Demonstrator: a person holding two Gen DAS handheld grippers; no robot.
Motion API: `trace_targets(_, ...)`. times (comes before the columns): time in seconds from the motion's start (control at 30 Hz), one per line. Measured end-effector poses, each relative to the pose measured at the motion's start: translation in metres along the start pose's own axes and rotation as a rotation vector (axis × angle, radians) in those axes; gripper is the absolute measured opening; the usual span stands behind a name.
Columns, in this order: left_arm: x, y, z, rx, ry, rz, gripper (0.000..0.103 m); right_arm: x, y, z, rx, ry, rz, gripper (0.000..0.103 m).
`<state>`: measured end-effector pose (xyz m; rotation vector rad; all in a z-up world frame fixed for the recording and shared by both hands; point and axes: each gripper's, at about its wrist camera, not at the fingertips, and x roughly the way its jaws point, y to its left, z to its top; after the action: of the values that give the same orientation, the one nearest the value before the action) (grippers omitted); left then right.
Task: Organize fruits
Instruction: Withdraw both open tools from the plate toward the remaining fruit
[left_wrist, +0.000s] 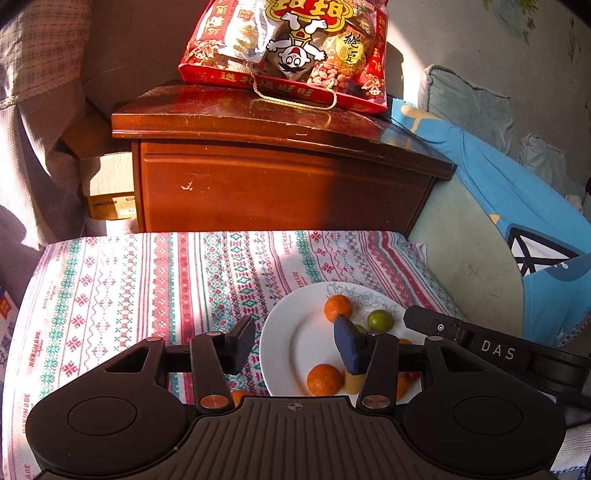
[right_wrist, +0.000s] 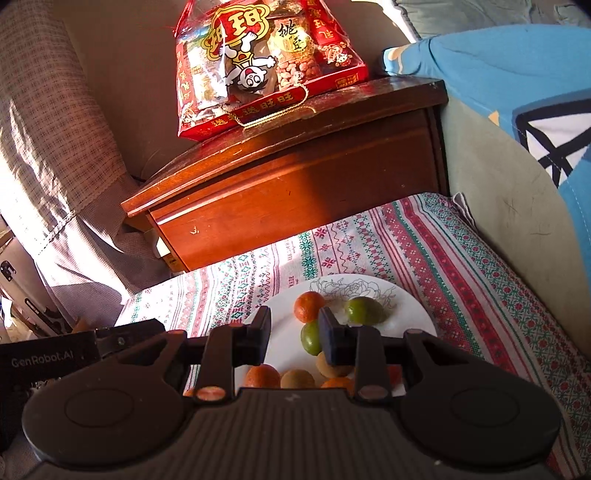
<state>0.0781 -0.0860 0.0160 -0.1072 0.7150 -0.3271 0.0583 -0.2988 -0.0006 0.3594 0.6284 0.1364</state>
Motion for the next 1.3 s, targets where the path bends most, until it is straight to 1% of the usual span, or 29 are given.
trace_targets(0.13,-0.018,0.012,-0.002,-0.005,-0.015,0.039,0.050,-0.005,0.015,-0.015,-0.008,0.023,0.029,0.030)
trace_targets(0.37,-0.042,0.041,-0.007,-0.073,-0.035,0.089,0.051,-0.011,0.044,-0.046,-0.051,0.075,0.085,0.030)
trace_targets(0.47,-0.046,0.049,-0.007,-0.094,-0.043,0.100,0.051,-0.008,0.055,-0.060,-0.072,0.113,0.117,0.030)
trace_targets(0.57,-0.047,0.056,-0.008,-0.113,-0.042,0.109,0.051,0.002,0.065,-0.074,-0.116,0.153,0.123,0.030)
trace_targets(0.67,-0.047,0.061,-0.010,-0.128,-0.032,0.110,0.051,0.011,0.070,-0.082,-0.146,0.167,0.112,0.030)
trace_targets(0.83,-0.047,0.064,-0.013,-0.117,-0.024,0.130,0.052,0.024,0.073,-0.088,-0.149,0.178,0.108,0.030)
trace_targets(0.87,-0.047,0.065,-0.014,-0.116,-0.021,0.134,0.053,0.027,0.074,-0.088,-0.151,0.176,0.103,0.030)
trace_targets(0.9,-0.047,0.066,-0.015,-0.116,-0.016,0.136,0.057,0.030,0.074,-0.089,-0.153,0.173,0.099,0.030)
trace_targets(0.93,-0.047,0.066,-0.015,-0.117,-0.014,0.136,0.058,0.032,0.075,-0.090,-0.156,0.172,0.094,0.030)
trace_targets(1.1,-0.049,0.070,-0.017,-0.123,-0.009,0.133,0.058,0.042,0.078,-0.092,-0.158,0.165,0.054,0.030)
trace_targets(1.2,-0.049,0.072,-0.017,-0.132,-0.008,0.132,0.058,0.044,0.081,-0.092,-0.179,0.142,0.024,0.030)
trace_targets(1.3,-0.050,0.072,-0.018,-0.132,-0.007,0.126,0.058,0.047,0.082,-0.092,-0.180,0.136,0.016,0.028)
